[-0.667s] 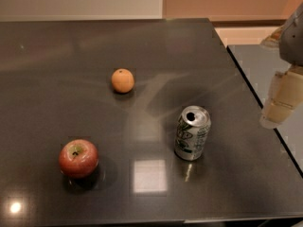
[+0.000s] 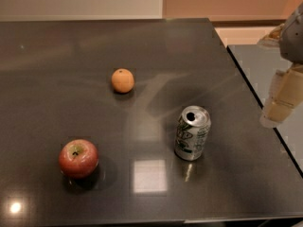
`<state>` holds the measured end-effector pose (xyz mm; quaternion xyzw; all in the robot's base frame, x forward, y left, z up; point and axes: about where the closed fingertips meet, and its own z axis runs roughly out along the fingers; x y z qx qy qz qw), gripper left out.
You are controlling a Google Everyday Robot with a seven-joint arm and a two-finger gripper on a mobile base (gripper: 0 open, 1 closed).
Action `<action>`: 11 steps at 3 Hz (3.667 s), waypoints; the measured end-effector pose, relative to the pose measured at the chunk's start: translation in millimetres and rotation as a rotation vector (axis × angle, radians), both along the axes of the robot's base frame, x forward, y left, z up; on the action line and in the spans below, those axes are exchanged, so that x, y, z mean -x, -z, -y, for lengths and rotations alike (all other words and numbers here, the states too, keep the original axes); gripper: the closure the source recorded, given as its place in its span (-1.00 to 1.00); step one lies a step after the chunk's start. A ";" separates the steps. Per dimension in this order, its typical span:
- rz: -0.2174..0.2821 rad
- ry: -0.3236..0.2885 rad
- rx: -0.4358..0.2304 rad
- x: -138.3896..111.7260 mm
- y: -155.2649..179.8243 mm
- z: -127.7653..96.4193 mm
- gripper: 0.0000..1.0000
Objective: Move 7up can near orange
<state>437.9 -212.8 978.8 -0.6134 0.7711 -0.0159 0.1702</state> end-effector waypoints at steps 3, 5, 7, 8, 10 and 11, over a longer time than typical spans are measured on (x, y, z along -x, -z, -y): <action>-0.107 -0.253 -0.193 13.4 29.8 -61.8 -1.00; -0.137 -0.354 -0.256 9.4 56.2 -99.2 -1.00; -0.170 -0.399 -0.270 5.6 76.7 -119.5 -1.00; -0.180 -0.409 -0.266 5.9 82.7 -121.8 -0.65; -0.155 -0.407 -0.239 9.2 65.9 -124.0 0.27; -0.129 -0.393 -0.235 2.7 48.3 -128.1 0.73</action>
Offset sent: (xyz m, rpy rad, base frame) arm -0.0224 0.0658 -0.0266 0.2277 0.1432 0.2827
